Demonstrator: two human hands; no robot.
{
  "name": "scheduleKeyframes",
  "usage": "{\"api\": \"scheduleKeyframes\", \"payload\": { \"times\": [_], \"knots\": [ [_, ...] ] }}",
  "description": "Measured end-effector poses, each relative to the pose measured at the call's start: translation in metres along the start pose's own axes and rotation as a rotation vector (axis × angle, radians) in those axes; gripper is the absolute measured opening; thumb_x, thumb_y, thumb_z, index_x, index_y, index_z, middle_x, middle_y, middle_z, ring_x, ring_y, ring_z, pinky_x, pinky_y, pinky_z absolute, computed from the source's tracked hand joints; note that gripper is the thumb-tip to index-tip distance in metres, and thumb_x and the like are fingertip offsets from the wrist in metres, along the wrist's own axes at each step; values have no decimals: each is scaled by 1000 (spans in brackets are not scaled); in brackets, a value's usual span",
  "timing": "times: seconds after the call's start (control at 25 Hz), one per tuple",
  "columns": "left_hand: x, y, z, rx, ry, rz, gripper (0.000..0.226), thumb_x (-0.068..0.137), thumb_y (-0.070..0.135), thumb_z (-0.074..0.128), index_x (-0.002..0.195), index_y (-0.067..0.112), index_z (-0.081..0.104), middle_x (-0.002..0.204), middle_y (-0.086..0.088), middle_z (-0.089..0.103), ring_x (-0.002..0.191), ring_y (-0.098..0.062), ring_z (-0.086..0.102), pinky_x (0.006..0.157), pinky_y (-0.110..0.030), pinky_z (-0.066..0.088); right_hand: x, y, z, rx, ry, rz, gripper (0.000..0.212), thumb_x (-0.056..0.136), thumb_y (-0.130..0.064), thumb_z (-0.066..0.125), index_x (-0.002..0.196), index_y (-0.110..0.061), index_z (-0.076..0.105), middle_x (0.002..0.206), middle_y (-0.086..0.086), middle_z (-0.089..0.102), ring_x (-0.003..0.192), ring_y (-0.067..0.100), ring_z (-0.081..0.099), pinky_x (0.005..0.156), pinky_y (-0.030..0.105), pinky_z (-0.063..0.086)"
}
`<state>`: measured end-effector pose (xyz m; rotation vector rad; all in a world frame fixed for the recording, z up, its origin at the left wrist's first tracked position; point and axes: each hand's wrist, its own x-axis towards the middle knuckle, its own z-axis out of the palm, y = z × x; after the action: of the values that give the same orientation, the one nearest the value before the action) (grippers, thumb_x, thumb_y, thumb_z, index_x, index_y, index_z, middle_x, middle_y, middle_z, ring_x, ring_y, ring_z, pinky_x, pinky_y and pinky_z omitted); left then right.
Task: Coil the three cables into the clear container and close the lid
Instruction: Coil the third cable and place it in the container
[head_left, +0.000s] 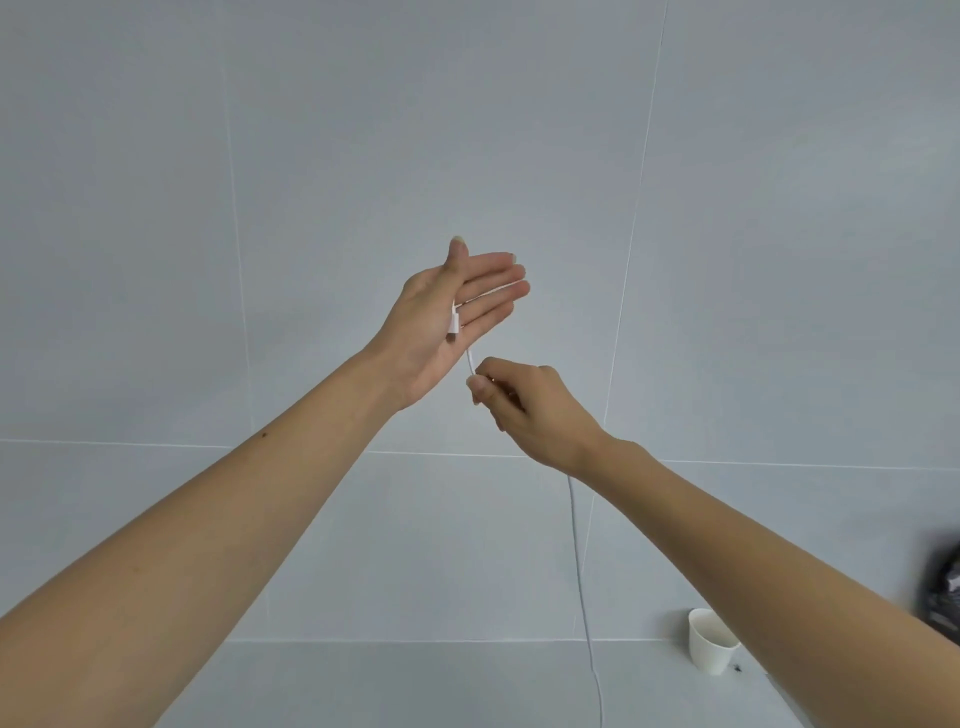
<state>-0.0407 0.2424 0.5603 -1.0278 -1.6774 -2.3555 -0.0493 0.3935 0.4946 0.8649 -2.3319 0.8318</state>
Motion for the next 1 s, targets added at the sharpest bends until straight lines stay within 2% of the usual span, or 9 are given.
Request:
{"api": "scheduleKeyframes", "payload": {
  "times": [0.08,0.16,0.28,0.4,0.52,0.6,0.72,0.84,1.0],
  "knots": [
    [7,1,-1,18,2,19,54,104,43,32,131,1,54,134,-11,60,121,-16,61,110,-33,42,0,-6,-7,-15,12,-29,32,104,-33,46,84,-10,54,57,14,50,53,25,44,52,29,36],
    [13,3,-3,64,0,35,54,104,43,32,132,2,53,135,-10,59,122,-13,60,110,-32,41,0,-8,-18,-44,34,-40,26,103,-31,49,86,-13,56,50,4,43,50,19,37,51,23,32],
    [20,5,-6,198,14,67,55,103,43,32,133,1,53,134,-9,60,121,-12,61,108,-29,43,2,-9,-37,-94,57,-41,23,102,-31,51,90,-14,60,50,-5,43,49,15,39,50,19,31],
    [27,5,-14,458,42,104,55,103,43,33,132,1,54,131,-8,62,117,-9,62,105,-26,46,2,-13,-56,-195,70,-67,22,101,-32,52,89,-16,62,53,-4,49,51,15,44,53,25,36],
    [28,2,-20,637,66,119,53,104,42,32,124,0,59,114,-9,70,102,-10,70,95,-27,54,5,-17,-75,-282,123,-111,18,99,-30,56,88,-17,62,54,-7,51,52,12,47,57,34,44],
    [25,0,-19,728,61,124,53,104,42,32,115,1,63,99,-9,75,90,-13,74,87,-30,57,9,-18,-85,-332,174,-154,15,97,-29,59,89,-18,64,62,-11,54,57,7,51,59,32,46],
    [19,2,-10,747,-14,49,56,104,44,28,102,3,66,81,-11,76,70,-22,75,68,-28,56,19,-18,-96,-353,277,-210,12,96,-23,61,92,-13,67,78,-4,61,65,9,52,64,24,43],
    [13,8,2,749,-106,-36,64,104,48,22,97,4,68,71,-10,74,48,-21,63,53,-21,48,32,-20,-109,-259,385,-194,12,95,-19,62,89,-11,69,80,1,62,67,9,53,64,14,39],
    [7,13,16,624,-216,-156,69,102,54,16,92,10,69,51,0,62,38,-15,38,57,-18,44,45,-21,-111,-177,436,-169,15,95,-21,62,88,-11,70,81,8,64,73,18,58,67,25,45]
  ]
}}
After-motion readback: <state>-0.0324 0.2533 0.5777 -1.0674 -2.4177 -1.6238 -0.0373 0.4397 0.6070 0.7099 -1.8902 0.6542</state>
